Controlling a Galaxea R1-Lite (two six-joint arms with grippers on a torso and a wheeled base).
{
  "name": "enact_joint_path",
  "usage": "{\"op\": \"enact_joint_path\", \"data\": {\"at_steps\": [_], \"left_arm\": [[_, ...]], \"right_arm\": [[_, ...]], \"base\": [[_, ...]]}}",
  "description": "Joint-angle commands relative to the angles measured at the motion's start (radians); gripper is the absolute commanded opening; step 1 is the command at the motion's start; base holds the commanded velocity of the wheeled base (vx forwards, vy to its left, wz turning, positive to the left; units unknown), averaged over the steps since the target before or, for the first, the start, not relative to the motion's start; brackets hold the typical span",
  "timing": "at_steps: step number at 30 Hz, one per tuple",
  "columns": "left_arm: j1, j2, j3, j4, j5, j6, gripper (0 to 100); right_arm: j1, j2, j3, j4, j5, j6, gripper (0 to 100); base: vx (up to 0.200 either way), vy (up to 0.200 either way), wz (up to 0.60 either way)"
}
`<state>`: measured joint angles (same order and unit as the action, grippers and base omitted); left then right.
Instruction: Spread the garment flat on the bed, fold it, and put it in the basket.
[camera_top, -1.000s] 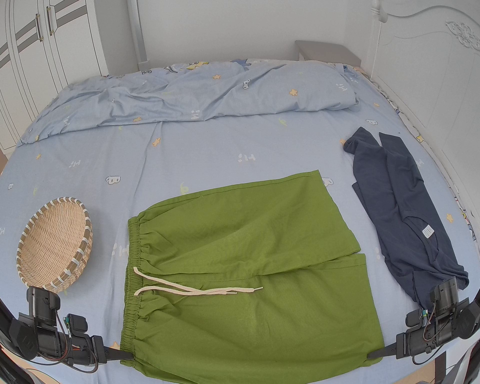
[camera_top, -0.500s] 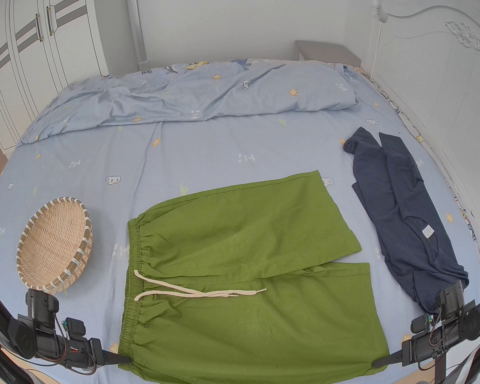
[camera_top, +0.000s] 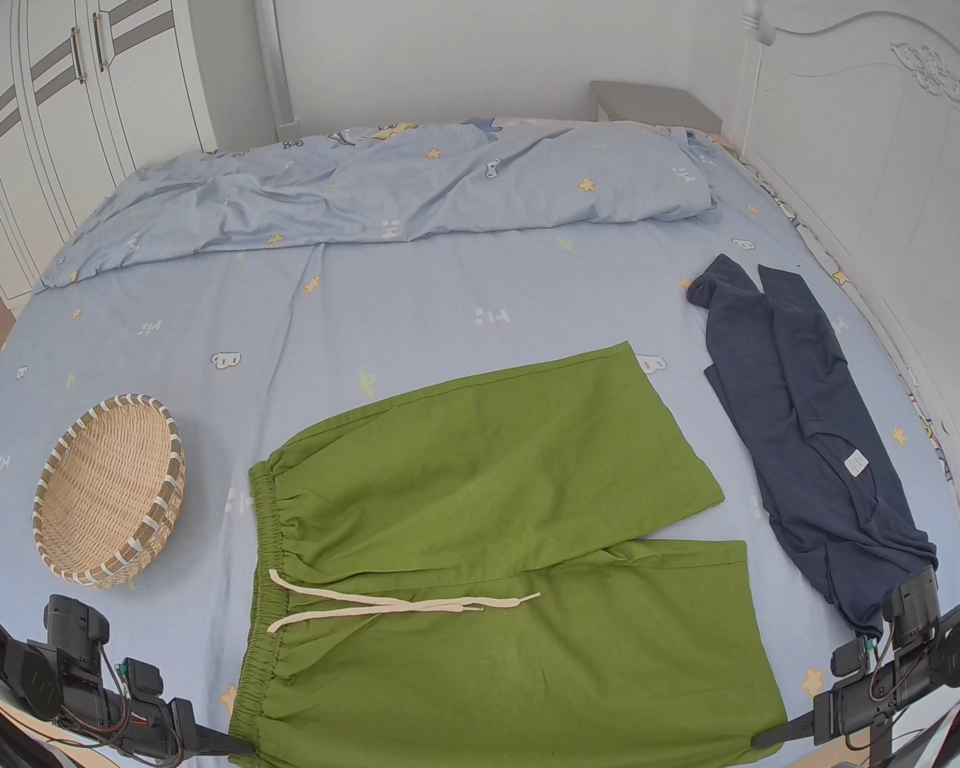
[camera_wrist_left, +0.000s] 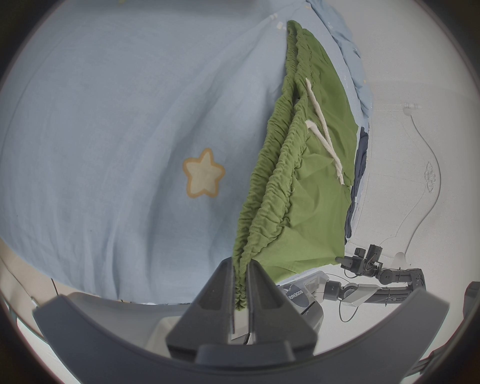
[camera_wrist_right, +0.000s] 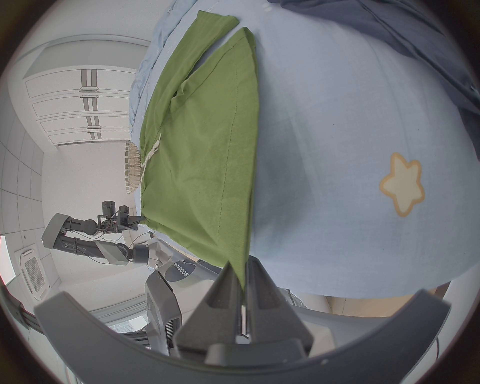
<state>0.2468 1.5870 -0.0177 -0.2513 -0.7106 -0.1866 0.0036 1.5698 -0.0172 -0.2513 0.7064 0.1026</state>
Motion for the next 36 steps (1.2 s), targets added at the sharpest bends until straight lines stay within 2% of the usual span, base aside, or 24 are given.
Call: {"op": "enact_joint_path", "data": {"at_steps": [1,4,6,12,16,20,23,25,30,36], "left_arm": [[0.011,-0.068,-0.002,0.044,0.0,0.003,0],[0.005,-0.108,-0.044,0.079,0.0,-0.019,0],[-0.001,-0.124,-0.091,0.145,0.002,-0.044,0],[-0.004,-0.21,-0.344,0.495,-0.016,-0.074,0],[-0.018,-0.208,-0.473,0.61,-0.026,-0.082,0],[-0.021,-0.18,-0.545,0.626,-0.026,-0.111,0],[-0.029,-0.124,-0.65,0.627,-0.036,-0.163,0],[-0.031,-0.114,-0.663,0.626,-0.041,-0.168,0],[-0.069,-0.002,-0.812,0.616,-0.052,-0.214,0],[-0.069,0.103,-0.953,0.615,-0.05,-0.228,0]], "right_arm": [[-0.005,-0.03,0.003,0.003,0.002,-0.001,0],[-0.011,-0.07,-0.069,0.023,-0.001,0.008,0],[-0.008,-0.097,-0.139,0.086,-0.001,0.012,0],[-0.001,-0.175,-0.492,0.477,0.004,0.006,0],[0.003,-0.166,-0.687,0.601,0.008,0.009,0],[0.001,-0.132,-0.8,0.638,0.01,0.012,0],[0.007,-0.063,-0.951,0.693,0.012,0.017,0],[0.007,-0.054,-0.969,0.698,0.012,0.02,0],[0.047,0.045,-1.144,0.702,0.01,0.057,0],[0.076,0.141,-1.288,0.698,0.007,0.075,0]], "base": [[0.0,0.0,0.0],[0.0,0.0,0.0],[0.0,0.0,0.0],[0.0,0.0,0.0],[0.0,0.0,0.0],[0.0,0.0,0.0],[0.0,0.0,0.0],[0.0,0.0,0.0],[0.0,0.0,0.0],[0.0,0.0,0.0]]}}
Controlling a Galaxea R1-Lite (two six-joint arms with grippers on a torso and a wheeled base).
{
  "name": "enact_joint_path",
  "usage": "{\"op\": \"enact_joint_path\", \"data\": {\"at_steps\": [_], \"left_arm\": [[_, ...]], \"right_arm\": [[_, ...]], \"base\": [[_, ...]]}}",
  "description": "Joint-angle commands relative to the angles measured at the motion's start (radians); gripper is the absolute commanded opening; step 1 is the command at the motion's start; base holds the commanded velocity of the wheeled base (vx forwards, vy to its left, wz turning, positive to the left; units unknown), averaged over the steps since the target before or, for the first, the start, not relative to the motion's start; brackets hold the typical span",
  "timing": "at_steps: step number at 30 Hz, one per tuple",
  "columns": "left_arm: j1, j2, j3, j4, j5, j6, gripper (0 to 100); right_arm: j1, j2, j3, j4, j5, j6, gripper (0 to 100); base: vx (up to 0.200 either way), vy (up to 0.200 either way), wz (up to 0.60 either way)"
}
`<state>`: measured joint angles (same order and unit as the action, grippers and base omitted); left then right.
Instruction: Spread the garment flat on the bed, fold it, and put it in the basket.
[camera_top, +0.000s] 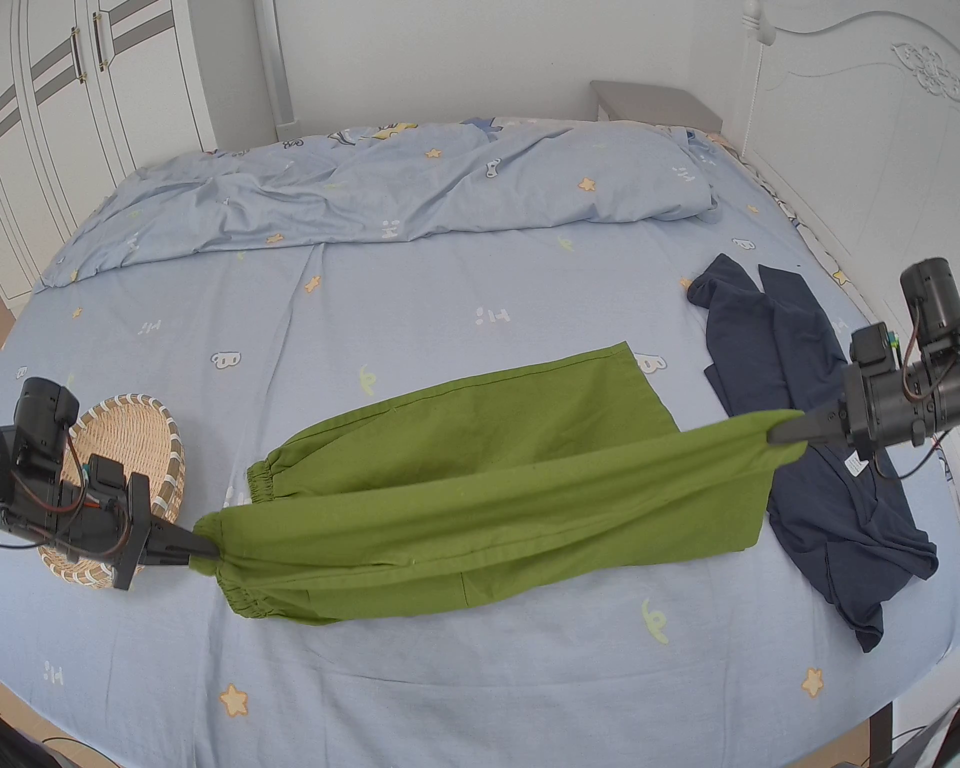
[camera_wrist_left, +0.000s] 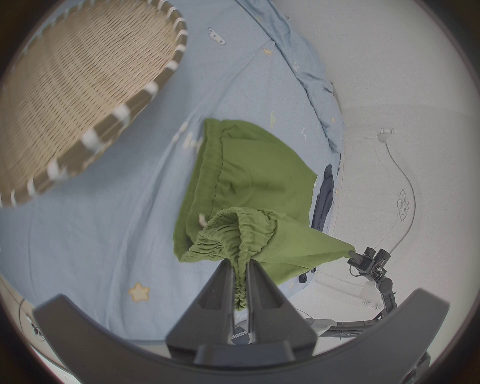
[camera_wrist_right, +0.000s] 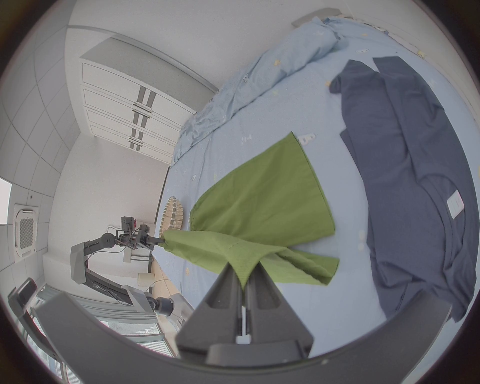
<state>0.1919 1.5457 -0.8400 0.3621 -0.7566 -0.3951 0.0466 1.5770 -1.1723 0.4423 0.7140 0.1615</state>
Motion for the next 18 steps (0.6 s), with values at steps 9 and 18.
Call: {"op": "enact_joint_path", "data": {"at_steps": [9,18], "left_arm": [[-0.014,0.274,-0.277,0.012,-0.003,-0.018,0],[0.0,0.287,-0.321,-0.003,-0.004,-0.01,0]], "right_arm": [[0.052,0.271,-0.369,0.016,-0.005,0.009,0],[0.042,0.274,-0.349,-0.07,0.008,-0.048,0]], "base": [[0.0,0.0,0.0],[0.0,0.0,0.0]]}}
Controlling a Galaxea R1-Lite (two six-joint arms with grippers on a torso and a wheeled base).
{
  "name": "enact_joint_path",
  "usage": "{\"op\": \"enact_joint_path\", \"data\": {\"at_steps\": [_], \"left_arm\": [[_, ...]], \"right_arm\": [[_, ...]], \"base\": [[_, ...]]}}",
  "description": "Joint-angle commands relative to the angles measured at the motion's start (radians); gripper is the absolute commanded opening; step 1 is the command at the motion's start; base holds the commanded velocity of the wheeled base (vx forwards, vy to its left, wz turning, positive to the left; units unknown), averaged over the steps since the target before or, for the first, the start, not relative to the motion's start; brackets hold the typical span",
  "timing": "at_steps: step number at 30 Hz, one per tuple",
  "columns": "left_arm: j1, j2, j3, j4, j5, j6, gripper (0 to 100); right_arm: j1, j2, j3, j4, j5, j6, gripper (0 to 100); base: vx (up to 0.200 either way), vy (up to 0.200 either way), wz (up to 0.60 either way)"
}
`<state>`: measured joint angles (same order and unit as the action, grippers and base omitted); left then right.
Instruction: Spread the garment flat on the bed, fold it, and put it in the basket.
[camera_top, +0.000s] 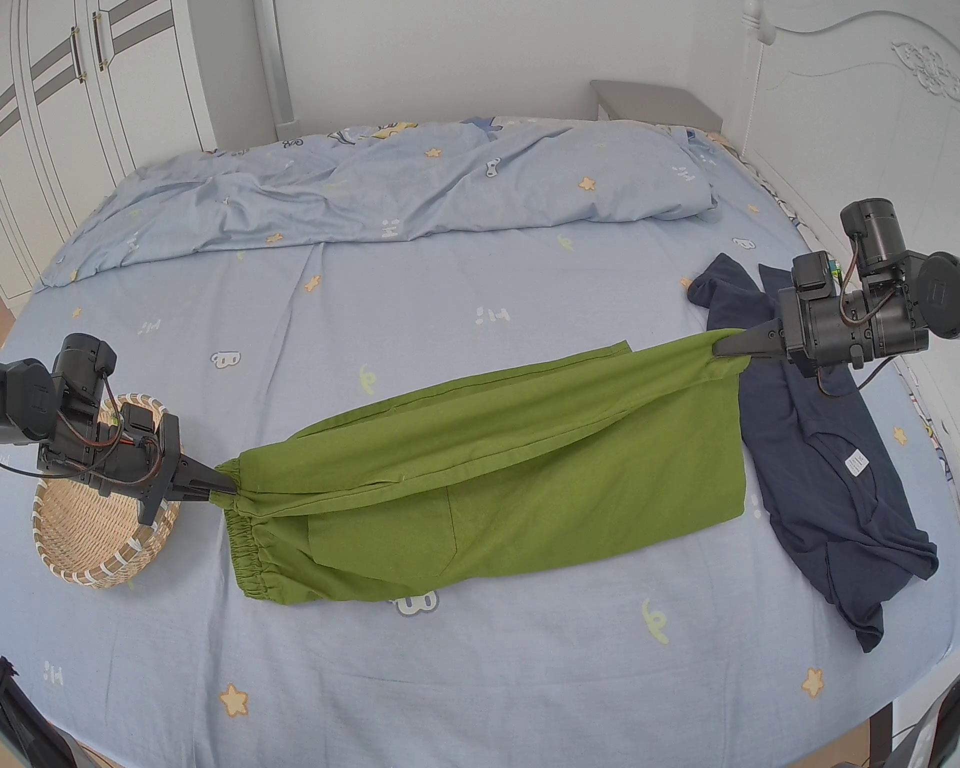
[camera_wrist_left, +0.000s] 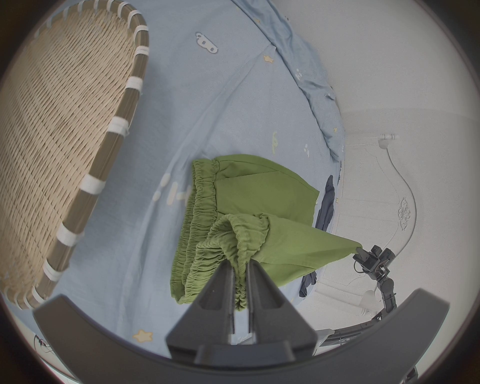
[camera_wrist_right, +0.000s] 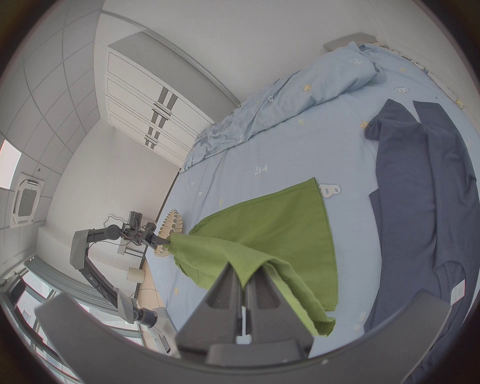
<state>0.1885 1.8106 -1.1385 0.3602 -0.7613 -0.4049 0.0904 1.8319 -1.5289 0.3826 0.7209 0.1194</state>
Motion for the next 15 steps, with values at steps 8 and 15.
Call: {"op": "enact_joint_path", "data": {"at_steps": [8,15], "left_arm": [[-0.011,0.033,-0.099,-0.001,0.0,-0.003,0],[-0.009,0.067,-0.152,-0.001,0.0,-0.005,0]], "right_arm": [[-0.001,0.044,0.009,-0.136,0.0,-0.001,0],[0.005,0.101,-0.017,-0.194,-0.006,0.003,0]], "base": [[0.0,0.0,0.0],[0.0,0.0,0.0]]}}
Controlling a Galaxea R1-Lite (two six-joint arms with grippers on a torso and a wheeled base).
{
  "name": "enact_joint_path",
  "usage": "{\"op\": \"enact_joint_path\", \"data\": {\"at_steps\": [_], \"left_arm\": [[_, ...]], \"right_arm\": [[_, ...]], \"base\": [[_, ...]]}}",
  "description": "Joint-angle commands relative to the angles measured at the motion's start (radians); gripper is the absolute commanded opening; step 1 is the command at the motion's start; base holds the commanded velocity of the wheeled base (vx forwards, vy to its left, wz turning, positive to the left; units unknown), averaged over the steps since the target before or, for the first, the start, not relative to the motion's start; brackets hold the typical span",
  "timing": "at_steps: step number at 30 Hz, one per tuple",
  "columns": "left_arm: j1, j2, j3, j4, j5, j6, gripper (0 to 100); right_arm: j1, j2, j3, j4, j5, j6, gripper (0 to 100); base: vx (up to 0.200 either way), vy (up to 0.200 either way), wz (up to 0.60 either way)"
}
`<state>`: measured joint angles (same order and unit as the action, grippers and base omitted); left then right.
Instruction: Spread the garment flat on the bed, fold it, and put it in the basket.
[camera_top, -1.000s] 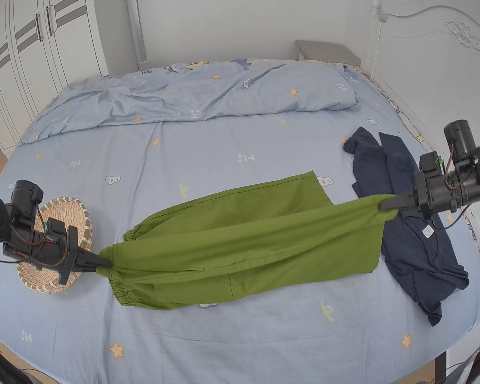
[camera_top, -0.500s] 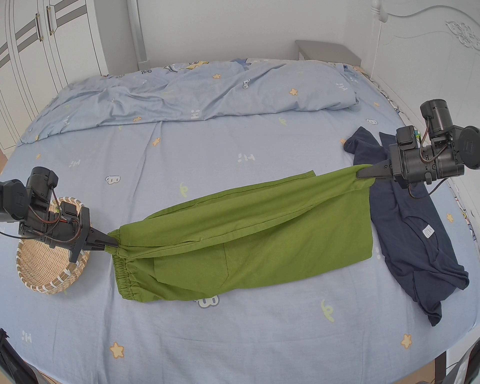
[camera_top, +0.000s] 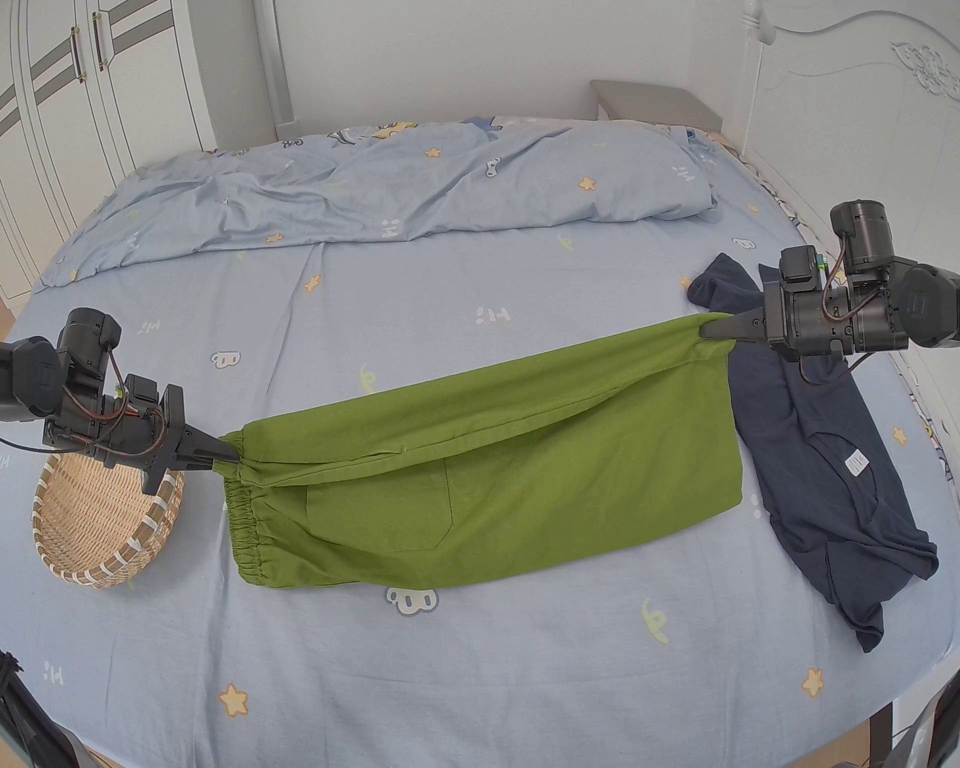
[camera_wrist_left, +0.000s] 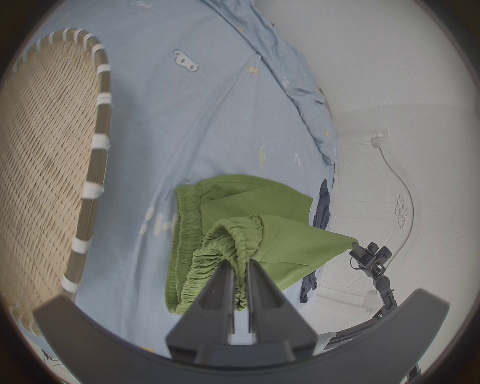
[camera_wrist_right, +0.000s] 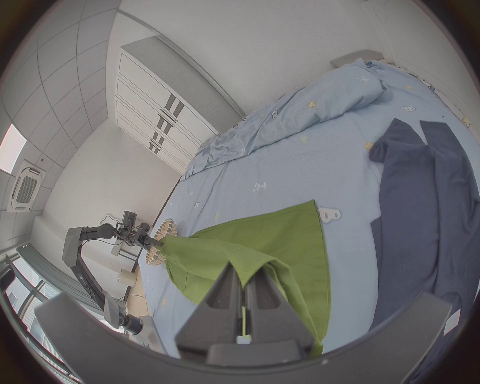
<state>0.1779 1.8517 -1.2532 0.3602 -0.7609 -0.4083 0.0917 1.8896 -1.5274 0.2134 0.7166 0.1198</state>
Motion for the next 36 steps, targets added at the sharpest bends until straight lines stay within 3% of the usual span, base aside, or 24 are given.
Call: {"op": "enact_joint_path", "data": {"at_steps": [1,18,36], "left_arm": [[0.002,0.026,-0.04,0.0,0.0,-0.001,0],[0.003,0.069,-0.075,0.011,0.003,0.003,0],[-0.005,0.107,-0.049,-0.001,0.012,0.008,0]], "right_arm": [[0.003,0.045,-0.02,-0.028,-0.002,0.004,0],[-0.004,0.163,-0.194,-0.051,-0.008,0.049,0],[0.0,0.261,-0.246,-0.052,-0.012,0.047,0]], "base": [[0.0,0.0,0.0],[0.0,0.0,0.0],[0.0,0.0,0.0]]}}
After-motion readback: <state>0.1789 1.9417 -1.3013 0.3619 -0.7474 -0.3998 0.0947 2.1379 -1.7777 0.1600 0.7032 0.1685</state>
